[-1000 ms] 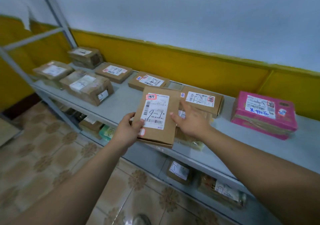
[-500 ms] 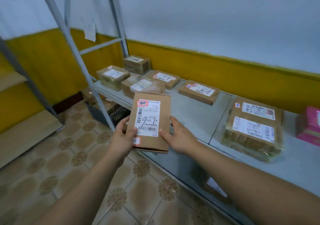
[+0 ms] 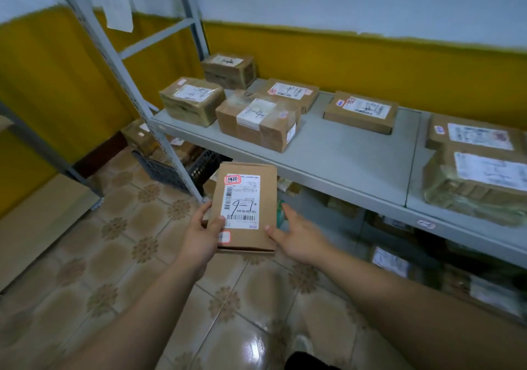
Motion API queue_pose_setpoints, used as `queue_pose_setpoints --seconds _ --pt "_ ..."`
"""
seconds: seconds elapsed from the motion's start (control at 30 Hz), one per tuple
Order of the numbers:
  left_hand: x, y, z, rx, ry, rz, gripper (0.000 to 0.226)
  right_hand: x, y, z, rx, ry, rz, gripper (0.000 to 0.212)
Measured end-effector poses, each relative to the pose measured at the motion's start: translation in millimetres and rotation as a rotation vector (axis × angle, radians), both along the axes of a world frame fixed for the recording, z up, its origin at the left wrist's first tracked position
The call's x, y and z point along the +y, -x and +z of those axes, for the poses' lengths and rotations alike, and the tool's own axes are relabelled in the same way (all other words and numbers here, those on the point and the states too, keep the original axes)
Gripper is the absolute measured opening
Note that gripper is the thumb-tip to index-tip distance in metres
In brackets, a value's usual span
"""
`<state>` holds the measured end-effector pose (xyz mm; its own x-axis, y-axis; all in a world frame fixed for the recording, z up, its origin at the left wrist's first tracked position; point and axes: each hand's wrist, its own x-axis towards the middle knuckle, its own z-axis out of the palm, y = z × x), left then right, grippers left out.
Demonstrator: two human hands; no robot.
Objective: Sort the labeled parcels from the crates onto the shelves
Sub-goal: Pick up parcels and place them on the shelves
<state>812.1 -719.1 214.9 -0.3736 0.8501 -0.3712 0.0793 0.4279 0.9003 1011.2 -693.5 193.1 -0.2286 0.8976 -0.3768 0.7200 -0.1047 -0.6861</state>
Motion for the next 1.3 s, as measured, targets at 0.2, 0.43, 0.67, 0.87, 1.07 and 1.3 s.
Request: queue_pose_setpoints --seconds 0.2,0.43,0.67,0.87,1.07,1.3 --pt "24 17 -39 0.010 0.100 -0.052 0.045 22 21 -35 0.032 0.089 -0.018 0.072" --pt "63 33 -97 -0.011 0.229 -0.135 0.046 34 36 -75 -0.034 0.195 -0.127 0.068" --pt "126 56 -167 0.012 0.302 -0.385 0.042 58 67 -142 -0.022 0.291 -0.374 0.069" --pt "180 49 -242 0.119 0.230 -0.505 0.045 92 71 -219 0.004 0.239 -0.510 0.071" --pt "225 -10 -364 0.177 0.116 -0.640 0.045 108 25 -332 -0.003 0.189 -0.619 0.068" --pt "262 -82 -498 0.157 0.022 -0.726 0.040 116 -35 -473 -0.023 0.135 -0.702 0.064"
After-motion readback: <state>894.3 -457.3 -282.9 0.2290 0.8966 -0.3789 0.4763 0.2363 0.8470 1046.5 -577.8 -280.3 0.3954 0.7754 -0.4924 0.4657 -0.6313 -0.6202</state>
